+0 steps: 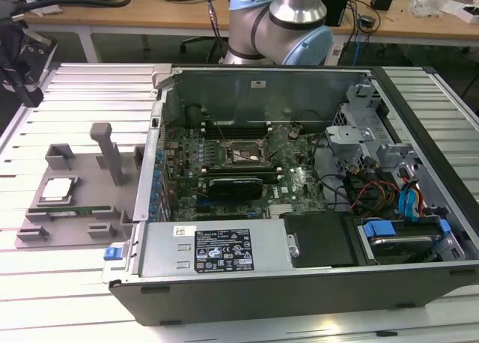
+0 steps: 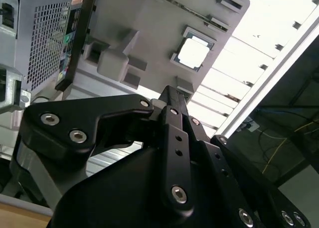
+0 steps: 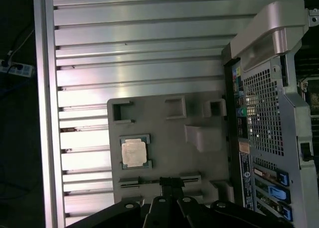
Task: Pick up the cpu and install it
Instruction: 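Reach for the cpu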
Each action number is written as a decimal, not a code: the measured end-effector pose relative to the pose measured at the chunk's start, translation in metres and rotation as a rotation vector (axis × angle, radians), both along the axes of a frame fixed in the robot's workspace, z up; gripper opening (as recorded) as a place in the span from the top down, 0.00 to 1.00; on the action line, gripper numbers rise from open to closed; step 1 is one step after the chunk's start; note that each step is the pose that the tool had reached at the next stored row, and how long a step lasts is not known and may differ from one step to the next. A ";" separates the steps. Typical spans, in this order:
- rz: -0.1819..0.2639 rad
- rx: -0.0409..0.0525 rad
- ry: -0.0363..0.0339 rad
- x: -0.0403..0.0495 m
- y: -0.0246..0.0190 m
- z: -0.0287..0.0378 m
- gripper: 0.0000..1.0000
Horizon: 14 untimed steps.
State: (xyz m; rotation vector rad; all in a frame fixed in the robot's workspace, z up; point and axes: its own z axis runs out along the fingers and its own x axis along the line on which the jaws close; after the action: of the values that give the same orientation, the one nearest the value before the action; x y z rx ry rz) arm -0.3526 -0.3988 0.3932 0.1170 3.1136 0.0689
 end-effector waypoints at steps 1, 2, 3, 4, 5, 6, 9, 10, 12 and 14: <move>0.000 -0.0001 0.0001 -0.0018 0.0000 0.0001 0.89; 0.000 0.0000 0.0001 -0.0042 0.0000 0.0000 0.89; 0.000 0.0000 0.0000 -0.0063 0.0000 0.0000 0.89; 0.000 -0.0001 0.0001 -0.0096 0.0000 0.0000 0.89; 0.000 0.0000 0.0000 -0.0131 0.0000 0.0000 0.89; 0.000 0.0000 0.0000 -0.0153 0.0000 0.0000 0.89; 0.000 -0.0001 0.0000 -0.0244 0.0000 0.0000 0.89; 0.000 -0.0001 0.0000 -0.0275 0.0000 0.0000 0.89; 0.000 0.0000 0.0000 -0.0319 0.0000 0.0000 0.89; 0.000 -0.0001 0.0001 -0.0359 0.0000 0.0000 0.89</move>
State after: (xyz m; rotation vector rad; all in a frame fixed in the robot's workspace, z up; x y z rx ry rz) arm -0.3885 -0.3988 0.3932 0.1170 3.1136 0.0687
